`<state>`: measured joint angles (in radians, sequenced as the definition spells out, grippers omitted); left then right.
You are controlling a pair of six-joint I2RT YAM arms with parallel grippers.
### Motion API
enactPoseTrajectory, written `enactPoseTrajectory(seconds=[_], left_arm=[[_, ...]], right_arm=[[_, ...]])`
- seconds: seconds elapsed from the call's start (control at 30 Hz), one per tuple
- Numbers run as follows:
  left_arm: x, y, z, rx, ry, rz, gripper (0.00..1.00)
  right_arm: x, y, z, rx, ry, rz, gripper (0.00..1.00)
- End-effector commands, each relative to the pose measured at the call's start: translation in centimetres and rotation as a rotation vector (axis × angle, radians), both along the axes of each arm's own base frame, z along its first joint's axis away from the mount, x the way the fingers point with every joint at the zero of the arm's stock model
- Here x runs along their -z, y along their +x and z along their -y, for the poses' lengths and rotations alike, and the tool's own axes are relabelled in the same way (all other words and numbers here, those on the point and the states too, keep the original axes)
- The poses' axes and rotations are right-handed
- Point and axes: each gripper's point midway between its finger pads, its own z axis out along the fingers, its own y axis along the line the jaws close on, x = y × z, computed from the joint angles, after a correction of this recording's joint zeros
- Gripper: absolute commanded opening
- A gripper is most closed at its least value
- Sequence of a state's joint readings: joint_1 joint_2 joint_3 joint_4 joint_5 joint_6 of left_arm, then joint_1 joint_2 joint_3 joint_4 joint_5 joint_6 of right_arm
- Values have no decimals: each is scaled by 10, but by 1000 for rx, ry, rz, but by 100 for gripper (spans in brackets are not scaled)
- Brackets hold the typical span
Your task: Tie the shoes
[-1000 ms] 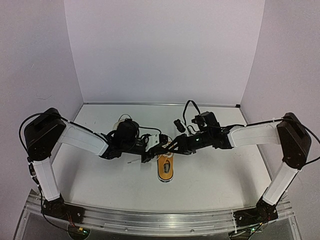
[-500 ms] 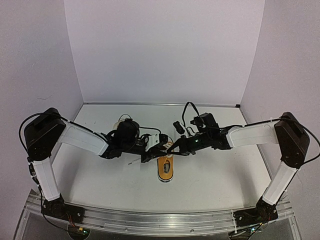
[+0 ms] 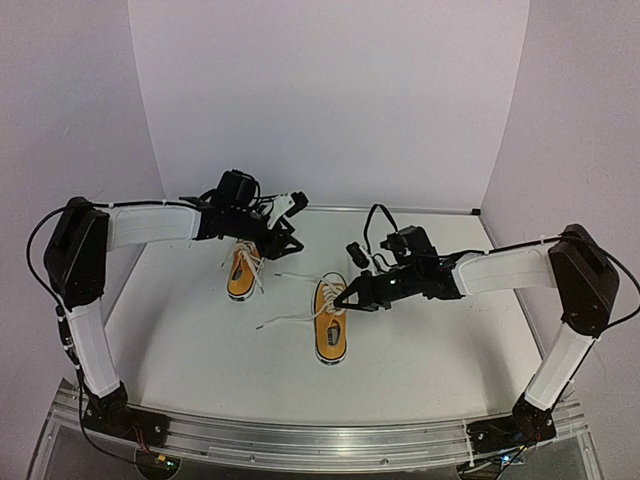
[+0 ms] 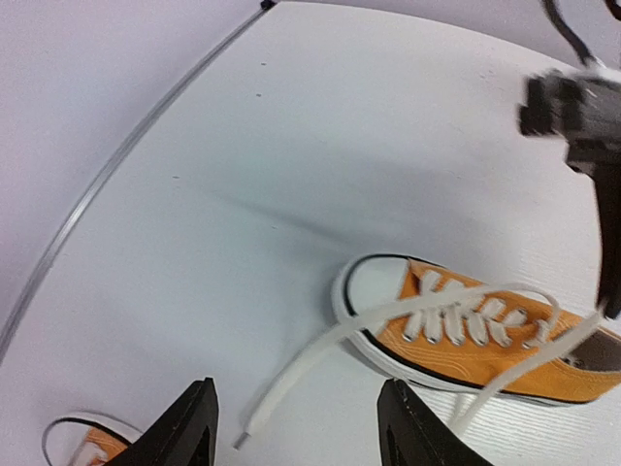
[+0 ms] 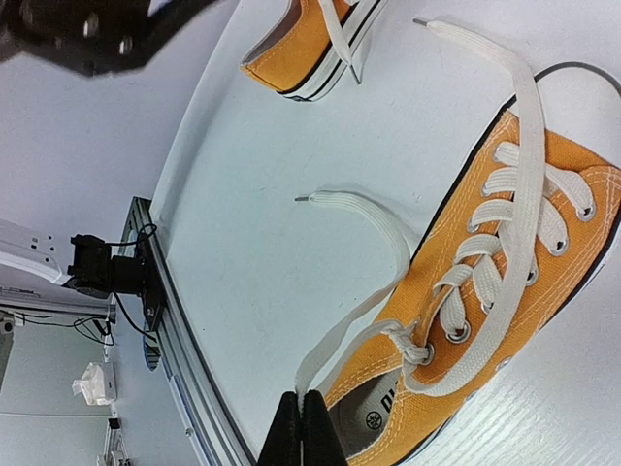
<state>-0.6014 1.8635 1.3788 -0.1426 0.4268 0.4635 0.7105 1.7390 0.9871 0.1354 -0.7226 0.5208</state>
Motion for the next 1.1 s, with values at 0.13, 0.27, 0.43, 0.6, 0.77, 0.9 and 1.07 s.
enactPoseTrajectory(seconds=[0.13, 0.27, 0.43, 0.6, 0.77, 0.9, 1.07], left_arm=[[80, 24, -5, 18, 281, -243, 58], [103, 36, -5, 9, 351, -272, 58], [124, 39, -4, 20, 381, -293, 59], [145, 42, -8, 13, 424, -307, 57], [160, 40, -7, 26, 430, -345, 53], [171, 37, -12, 20, 453, -420, 48], [181, 26, -17, 25, 476, -506, 42]], right_arm=[[-17, 8, -7, 9, 28, 53, 0], [-18, 9, -7, 8, 32, 54, 0], [-19, 10, -8, 8, 34, 55, 0], [-20, 11, -9, 7, 36, 55, 0], [-21, 11, -10, 8, 38, 57, 0], [-22, 11, -9, 12, 38, 60, 0], [-24, 11, -8, 16, 38, 66, 0]])
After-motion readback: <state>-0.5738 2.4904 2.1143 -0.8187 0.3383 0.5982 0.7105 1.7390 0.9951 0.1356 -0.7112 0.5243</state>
